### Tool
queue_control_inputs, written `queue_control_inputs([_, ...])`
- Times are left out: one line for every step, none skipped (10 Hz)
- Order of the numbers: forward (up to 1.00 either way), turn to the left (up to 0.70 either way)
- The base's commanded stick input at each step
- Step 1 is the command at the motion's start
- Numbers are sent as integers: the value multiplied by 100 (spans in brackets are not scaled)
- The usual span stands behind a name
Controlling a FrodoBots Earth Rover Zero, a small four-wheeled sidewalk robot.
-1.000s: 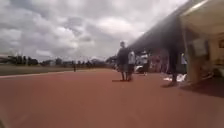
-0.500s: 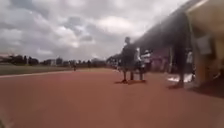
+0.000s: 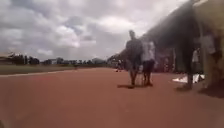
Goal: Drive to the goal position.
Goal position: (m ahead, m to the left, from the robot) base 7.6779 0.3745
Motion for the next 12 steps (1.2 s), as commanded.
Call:
queue_control_inputs([70, 0])
queue_control_inputs([70, 0])
queue_control_inputs([70, 0])
queue_control_inputs([70, 0])
queue_control_inputs([70, 0])
queue_control_inputs([70, 0])
queue_control_inputs([70, 0])
queue_control_inputs([70, 0])
queue_control_inputs([70, 0])
queue_control_inputs([70, 0])
queue_control_inputs([70, 0])
queue_control_inputs([70, 0])
